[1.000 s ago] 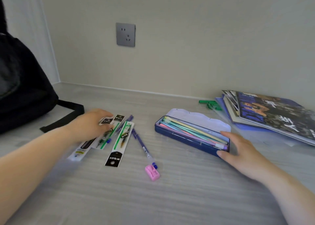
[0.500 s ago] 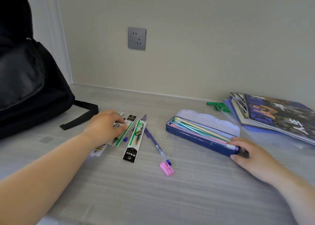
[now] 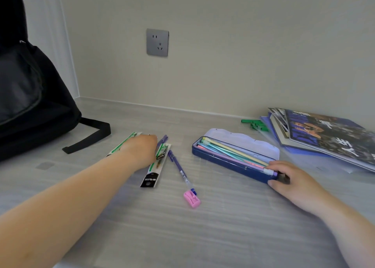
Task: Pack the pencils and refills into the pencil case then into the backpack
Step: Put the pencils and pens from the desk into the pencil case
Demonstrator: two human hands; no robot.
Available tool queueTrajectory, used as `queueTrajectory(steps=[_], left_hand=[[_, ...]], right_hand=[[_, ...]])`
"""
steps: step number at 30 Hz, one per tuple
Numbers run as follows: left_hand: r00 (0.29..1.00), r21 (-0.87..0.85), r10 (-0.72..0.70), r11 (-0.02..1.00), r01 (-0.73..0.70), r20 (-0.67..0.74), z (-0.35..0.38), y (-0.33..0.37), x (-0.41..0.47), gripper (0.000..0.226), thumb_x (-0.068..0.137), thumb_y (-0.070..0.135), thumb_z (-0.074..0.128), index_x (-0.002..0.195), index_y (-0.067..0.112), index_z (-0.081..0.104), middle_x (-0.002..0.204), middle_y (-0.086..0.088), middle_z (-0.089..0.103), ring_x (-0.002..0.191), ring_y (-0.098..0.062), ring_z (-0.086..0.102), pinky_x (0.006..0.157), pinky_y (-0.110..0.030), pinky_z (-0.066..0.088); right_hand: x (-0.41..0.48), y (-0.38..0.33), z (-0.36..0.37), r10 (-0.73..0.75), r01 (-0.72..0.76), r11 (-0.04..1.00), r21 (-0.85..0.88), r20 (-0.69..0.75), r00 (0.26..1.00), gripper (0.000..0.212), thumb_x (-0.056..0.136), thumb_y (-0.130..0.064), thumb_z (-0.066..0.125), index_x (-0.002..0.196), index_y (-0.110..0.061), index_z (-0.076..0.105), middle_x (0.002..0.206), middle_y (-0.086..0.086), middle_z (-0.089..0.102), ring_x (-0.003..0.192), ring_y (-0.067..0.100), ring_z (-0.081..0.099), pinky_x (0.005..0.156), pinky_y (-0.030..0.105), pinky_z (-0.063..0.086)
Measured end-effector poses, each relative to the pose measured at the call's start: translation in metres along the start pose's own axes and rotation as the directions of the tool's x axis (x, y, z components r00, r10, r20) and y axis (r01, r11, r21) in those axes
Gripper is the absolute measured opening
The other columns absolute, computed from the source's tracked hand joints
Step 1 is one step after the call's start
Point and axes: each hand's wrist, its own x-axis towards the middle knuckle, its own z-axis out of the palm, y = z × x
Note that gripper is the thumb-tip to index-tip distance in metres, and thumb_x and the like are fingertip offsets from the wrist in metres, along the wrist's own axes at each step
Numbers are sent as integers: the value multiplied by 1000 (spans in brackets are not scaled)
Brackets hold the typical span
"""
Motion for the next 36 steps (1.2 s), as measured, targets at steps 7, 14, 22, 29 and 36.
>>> queueTrajectory(steps=[7,14,22,29,36], left_hand=[[997,-212,-80,974,75,-16,4,2,6,29,85,-7,37,113,-5,39,112,-27,58,91,-36,55,70,-35,40],[992,-463,-73,886,16,-106,-14,4,-5,18,87,14,43,72,14,51,61,-2,45,64,-25,46,51,-27,33],[985,-154,28,988,-2,170,-7,41,-3,42,71,39,65,51,14,38,54,0,41,48,-13,38,42,-23,26],[981,-145,11,989,18,196,-8,45,5,35,77,26,56,49,12,39,50,-1,43,44,-14,39,41,-21,25],[989,-265,143,956,-128,39,-24,40,17,7,89,20,43,83,16,43,79,-4,56,73,-25,50,59,-27,32]], right_hand=[[0,1,-1,-27,27,1000,5,-6,1000,24,76,1,61,98,-9,61,99,-1,50,94,14,46,70,9,26],[0,0,-2,-33,33,999,13,4,999,22,76,0,61,94,-14,60,99,0,53,89,14,47,68,13,27],[0,0,-3,-45,45,998,34,1,999,25,77,-1,60,86,-24,55,96,-2,52,87,10,48,63,1,30],[1,2,-4,-14,14,998,54,11,1000,22,78,-3,60,94,-18,60,99,0,54,80,-3,46,68,-8,29],[4,7,-3,32,-30,996,90,-18,999,24,80,-8,59,102,-16,61,104,6,57,78,-2,48,65,-6,32]])
